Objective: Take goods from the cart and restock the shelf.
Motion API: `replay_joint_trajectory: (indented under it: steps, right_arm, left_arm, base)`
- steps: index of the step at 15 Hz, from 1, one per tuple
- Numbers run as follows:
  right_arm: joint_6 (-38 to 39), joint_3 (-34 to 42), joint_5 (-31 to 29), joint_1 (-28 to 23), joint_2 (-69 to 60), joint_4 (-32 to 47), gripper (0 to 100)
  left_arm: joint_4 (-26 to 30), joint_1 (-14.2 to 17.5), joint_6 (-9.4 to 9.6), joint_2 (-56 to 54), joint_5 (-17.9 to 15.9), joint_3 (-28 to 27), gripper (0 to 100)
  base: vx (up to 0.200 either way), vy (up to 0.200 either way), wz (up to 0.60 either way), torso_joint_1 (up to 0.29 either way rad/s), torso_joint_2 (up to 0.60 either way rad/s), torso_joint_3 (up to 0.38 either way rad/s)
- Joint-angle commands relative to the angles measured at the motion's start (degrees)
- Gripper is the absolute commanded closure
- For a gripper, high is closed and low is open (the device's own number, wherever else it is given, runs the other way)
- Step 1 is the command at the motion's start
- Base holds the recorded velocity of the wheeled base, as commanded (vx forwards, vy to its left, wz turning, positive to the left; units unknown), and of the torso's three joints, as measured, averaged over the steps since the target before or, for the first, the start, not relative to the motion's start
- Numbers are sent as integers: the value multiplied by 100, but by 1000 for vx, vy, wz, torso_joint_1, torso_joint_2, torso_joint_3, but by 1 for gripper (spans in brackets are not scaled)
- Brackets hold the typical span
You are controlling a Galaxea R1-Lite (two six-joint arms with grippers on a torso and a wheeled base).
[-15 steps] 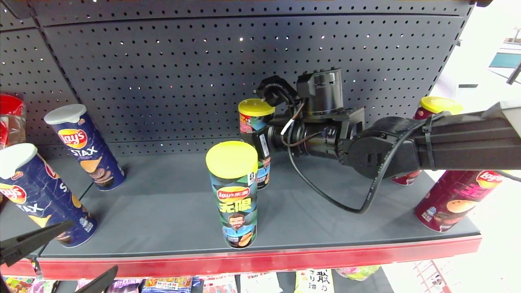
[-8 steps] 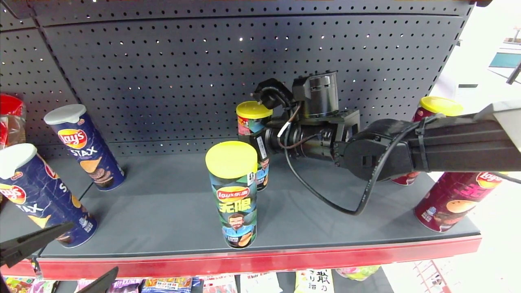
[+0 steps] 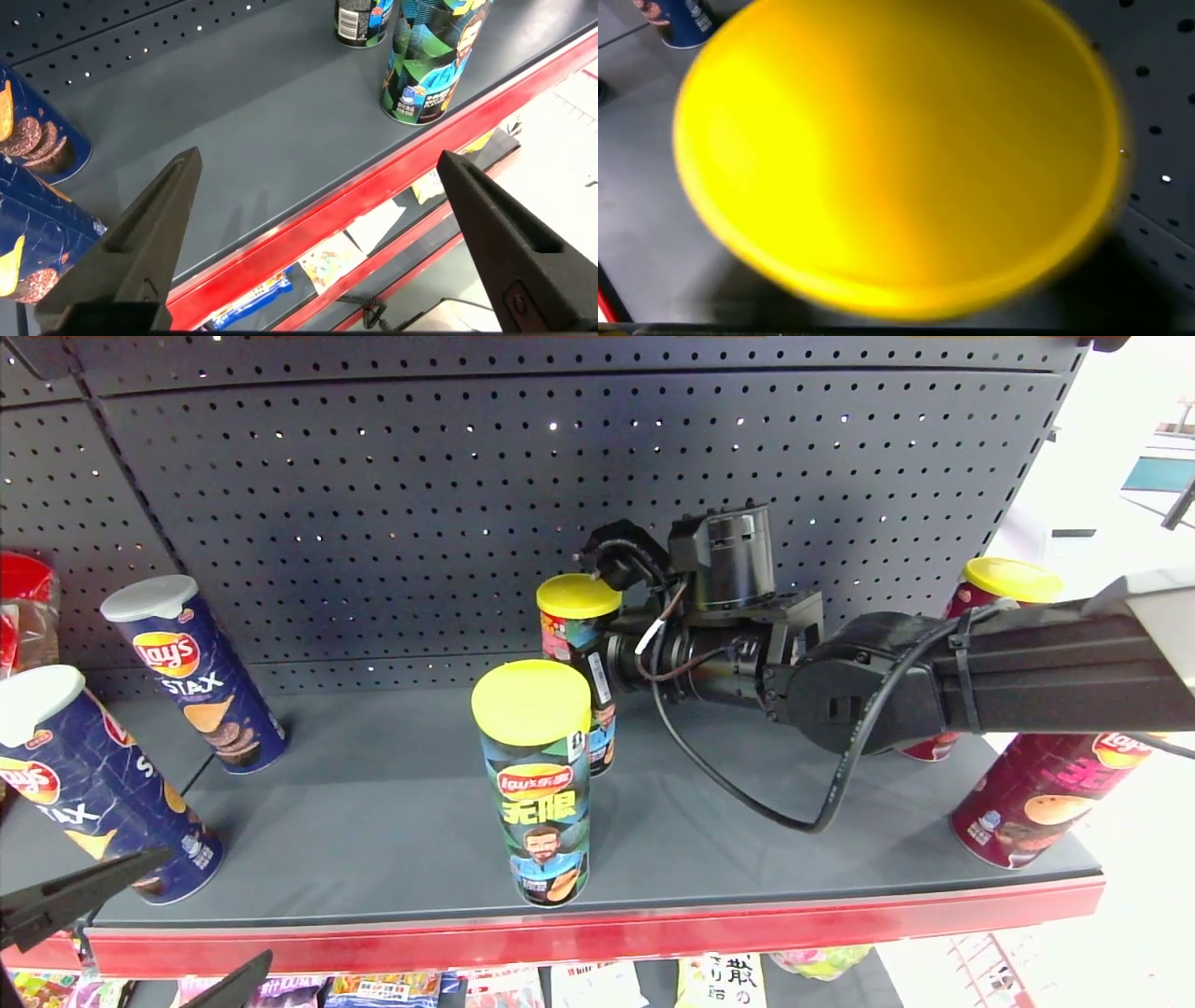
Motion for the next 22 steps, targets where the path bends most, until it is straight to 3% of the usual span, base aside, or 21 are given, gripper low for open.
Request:
replay_joint_trajectory:
  steps: [1, 4, 12, 18, 22]
  right_arm:
    - [0, 13, 1, 0, -34, 5, 0]
    - [18, 57, -86, 17, -131, 5, 0]
    - [352, 1068, -350, 17, -1036, 5, 0]
    - [545, 2228, -429, -36, -1915, -4, 0]
    - [791, 3494, -1001, -211, -2917, -4, 0]
  left_arm:
    - [-4, 1, -6, 15, 1, -7, 0]
    - [-4, 1, -6, 15, -8, 2, 0]
    - [-4, 1, 3, 59, -43, 2, 0]
    - [5, 1, -6, 94, -34, 11, 0]
    - [-30, 10, -6, 630, 71, -174, 0]
  base:
    - [0, 0, 0, 0, 0, 0]
    - [0, 0, 0, 0, 0, 0]
    - [0, 0, 0, 0, 0, 0]
    - [0, 0, 0, 0, 0, 0]
    - [0, 0, 0, 0, 0, 0]
